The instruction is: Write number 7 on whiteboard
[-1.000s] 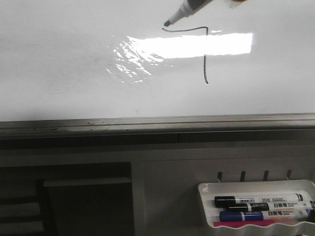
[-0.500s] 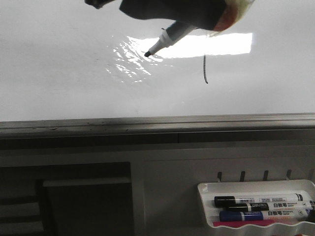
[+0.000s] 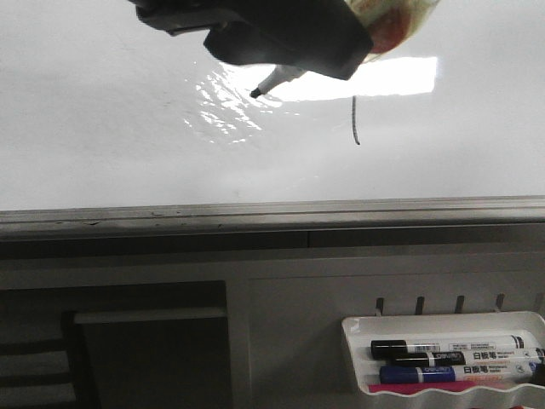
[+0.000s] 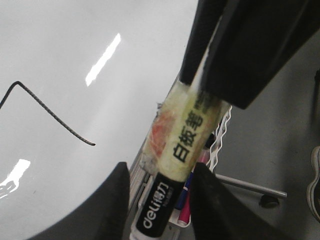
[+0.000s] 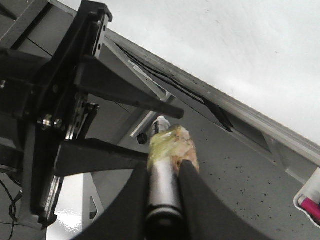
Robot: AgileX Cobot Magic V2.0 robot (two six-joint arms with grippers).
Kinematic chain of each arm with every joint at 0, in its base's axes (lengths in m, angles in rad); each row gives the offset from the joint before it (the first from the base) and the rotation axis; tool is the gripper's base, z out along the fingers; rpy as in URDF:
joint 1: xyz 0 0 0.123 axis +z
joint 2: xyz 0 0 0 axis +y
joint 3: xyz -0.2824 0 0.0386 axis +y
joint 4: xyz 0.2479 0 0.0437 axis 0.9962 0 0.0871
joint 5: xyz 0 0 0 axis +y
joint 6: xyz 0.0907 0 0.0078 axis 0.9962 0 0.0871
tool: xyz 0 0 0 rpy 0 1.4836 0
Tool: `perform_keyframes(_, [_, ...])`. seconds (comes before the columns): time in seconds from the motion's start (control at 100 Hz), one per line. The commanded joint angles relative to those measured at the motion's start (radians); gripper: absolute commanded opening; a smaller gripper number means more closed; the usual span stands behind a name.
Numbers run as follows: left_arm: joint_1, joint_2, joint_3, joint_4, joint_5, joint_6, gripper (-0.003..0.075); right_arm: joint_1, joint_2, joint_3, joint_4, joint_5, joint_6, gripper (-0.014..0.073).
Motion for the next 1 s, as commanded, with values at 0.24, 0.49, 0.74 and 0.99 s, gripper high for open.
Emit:
perform_keyframes(0.24, [-0.004, -0.024, -0.038, -0.005, -0.045, -0.002, -0.002, 0.001, -0.008, -0.033, 0.052, -0.017, -0.011, -0.0019])
perform_keyframes(0.49, [0.015, -0.027, -0.038, -0.046, -0.072, -0.008, -0.002, 0.001, -0.008, -0.033, 0.052, -0.017, -0.011, 0.0438])
perform_keyframes(0.74, [0.181, -0.132, 0.052, -0.293, -0.212, -0.013, -0.002, -0.076, -0.057, -0.029, -0.05, -0.031, -0.011, 0.0456])
perform_keyframes(0.99, [0.313, -0.203, 0.164, -0.64, -0.313, -0.013, -0.002, -0.113, -0.093, 0.003, -0.043, -0.121, -0.011, 0.0456])
